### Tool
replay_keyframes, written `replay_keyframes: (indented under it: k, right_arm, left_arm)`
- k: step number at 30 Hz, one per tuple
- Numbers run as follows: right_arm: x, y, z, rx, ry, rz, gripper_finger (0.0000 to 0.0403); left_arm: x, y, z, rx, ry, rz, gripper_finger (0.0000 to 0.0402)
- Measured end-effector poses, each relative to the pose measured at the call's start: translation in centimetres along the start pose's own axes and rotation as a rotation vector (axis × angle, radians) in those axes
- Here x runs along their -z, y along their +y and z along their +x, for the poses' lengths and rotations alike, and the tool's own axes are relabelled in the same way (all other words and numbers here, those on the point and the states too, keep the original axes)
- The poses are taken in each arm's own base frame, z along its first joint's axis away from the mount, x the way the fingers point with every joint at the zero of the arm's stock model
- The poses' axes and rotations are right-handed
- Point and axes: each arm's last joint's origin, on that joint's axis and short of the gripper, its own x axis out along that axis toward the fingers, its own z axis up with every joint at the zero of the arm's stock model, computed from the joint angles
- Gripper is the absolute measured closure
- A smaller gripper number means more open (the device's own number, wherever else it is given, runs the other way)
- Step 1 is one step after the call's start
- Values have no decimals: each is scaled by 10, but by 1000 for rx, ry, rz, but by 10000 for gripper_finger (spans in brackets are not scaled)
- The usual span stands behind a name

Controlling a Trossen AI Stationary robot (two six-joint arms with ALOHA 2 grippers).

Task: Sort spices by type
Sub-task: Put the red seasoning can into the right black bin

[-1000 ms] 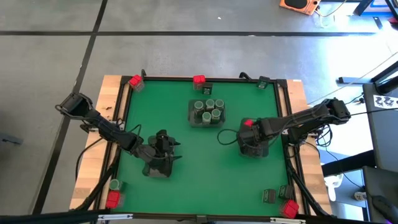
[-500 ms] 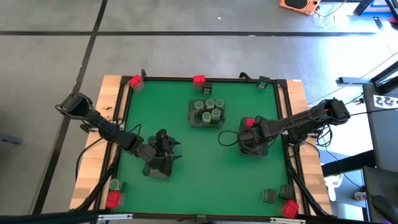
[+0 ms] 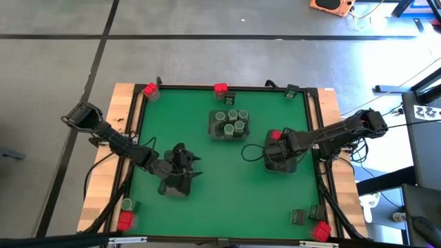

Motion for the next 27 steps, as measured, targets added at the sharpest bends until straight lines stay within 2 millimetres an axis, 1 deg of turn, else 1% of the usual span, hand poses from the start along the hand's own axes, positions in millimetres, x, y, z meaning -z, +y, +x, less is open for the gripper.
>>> replay_keyframes:
  k: [3, 5, 8, 11, 14, 17, 21, 24, 27]
  right_arm:
    - [0, -4, -26, -1, 40, -20, 95]
    - [2, -5, -42, -8, 34, -48, 90]
    - [4, 0, -58, -11, -74, -88, 87]
    - [5, 10, -65, 1, -212, -106, 86]
    - [6, 21, -71, 30, -339, -123, 86]
    - [7, 34, -75, 35, -469, -124, 86]
    - [10, 43, -73, 29, -540, -128, 86]
    - [12, 47, -65, 21, -548, -133, 86]
    - [13, 50, -55, 8, -565, -121, 86]
  left_arm:
    - [-6, -1, 1, 10, -43, -12, 112]
    - [-13, -2, 2, 16, -62, 2, 112]
    - [-28, -5, 3, 17, -107, 56, 112]
    - [-47, -8, 4, 8, -157, 150, 112]
    - [-66, -11, 4, -3, -208, 231, 112]
    - [-80, -15, 5, -14, -240, 285, 112]
    - [-95, -16, 6, -34, -261, 311, 112]
    - [-112, -13, 6, -100, -210, 309, 112]
    - [-132, -2, 2, -247, -96, 284, 112]
